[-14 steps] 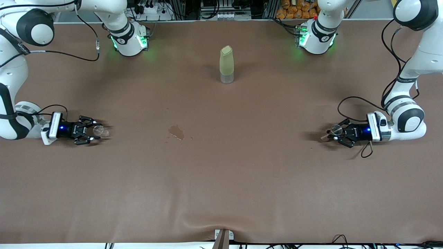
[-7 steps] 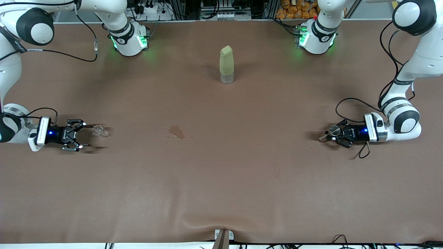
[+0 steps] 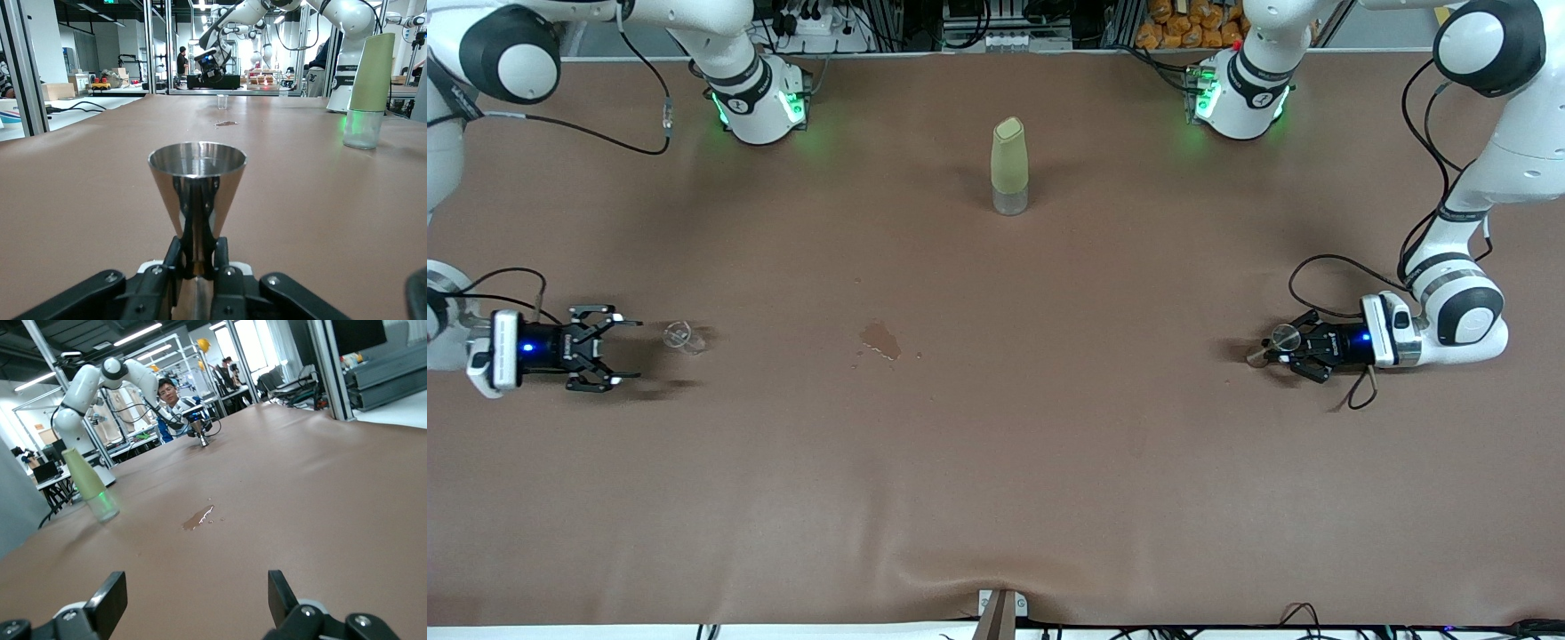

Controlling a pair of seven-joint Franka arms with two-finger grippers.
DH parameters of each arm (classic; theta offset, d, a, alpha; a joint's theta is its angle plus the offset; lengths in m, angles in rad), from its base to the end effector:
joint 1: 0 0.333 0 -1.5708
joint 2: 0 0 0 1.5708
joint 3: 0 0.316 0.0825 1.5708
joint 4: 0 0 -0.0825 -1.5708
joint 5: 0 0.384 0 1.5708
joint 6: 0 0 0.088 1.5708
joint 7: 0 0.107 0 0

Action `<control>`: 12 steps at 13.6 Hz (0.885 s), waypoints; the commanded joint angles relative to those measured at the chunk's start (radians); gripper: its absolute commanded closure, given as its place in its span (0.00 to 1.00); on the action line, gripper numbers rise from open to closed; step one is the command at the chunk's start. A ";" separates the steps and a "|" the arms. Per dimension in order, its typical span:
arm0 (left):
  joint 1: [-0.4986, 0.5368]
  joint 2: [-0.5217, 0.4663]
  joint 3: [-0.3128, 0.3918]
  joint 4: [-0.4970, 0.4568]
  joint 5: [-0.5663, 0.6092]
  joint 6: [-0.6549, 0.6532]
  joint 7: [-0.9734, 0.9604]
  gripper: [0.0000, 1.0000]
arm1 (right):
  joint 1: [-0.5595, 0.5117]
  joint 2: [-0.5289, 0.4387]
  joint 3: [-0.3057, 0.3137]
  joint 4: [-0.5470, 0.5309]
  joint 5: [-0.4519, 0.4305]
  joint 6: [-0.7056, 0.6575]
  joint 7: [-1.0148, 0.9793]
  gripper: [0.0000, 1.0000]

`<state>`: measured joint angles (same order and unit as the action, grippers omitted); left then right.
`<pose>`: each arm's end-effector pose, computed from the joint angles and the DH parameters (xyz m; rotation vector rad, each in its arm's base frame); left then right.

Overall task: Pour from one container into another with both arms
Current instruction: 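Open the right gripper to set the glass beaker on the table, then withdraw the right gripper from the beaker while the left gripper releases the jigger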

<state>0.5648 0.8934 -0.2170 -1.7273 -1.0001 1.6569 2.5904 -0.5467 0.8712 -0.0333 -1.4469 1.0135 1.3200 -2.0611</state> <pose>0.5669 0.1196 0.0884 1.3452 -1.3647 1.0948 0.5868 -0.2528 0.1818 -1.5644 -1.0405 -0.8152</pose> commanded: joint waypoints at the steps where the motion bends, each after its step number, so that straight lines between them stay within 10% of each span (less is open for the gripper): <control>1: 0.009 0.007 -0.007 0.022 0.020 -0.002 0.004 0.88 | 0.014 -0.047 -0.008 0.043 -0.030 -0.004 0.172 0.02; 8: 0.007 0.009 -0.007 0.023 0.017 -0.002 -0.001 0.51 | 0.126 -0.268 -0.010 0.063 -0.047 0.093 0.643 0.00; 12: 0.009 0.006 -0.007 0.041 0.015 -0.002 0.002 0.00 | 0.177 -0.371 -0.007 0.060 -0.125 0.136 0.849 0.00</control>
<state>0.5657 0.8936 -0.2170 -1.7100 -1.0000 1.6584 2.5902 -0.3923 0.5613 -0.0334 -1.3559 0.9415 1.4302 -1.2950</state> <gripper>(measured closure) 0.317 0.000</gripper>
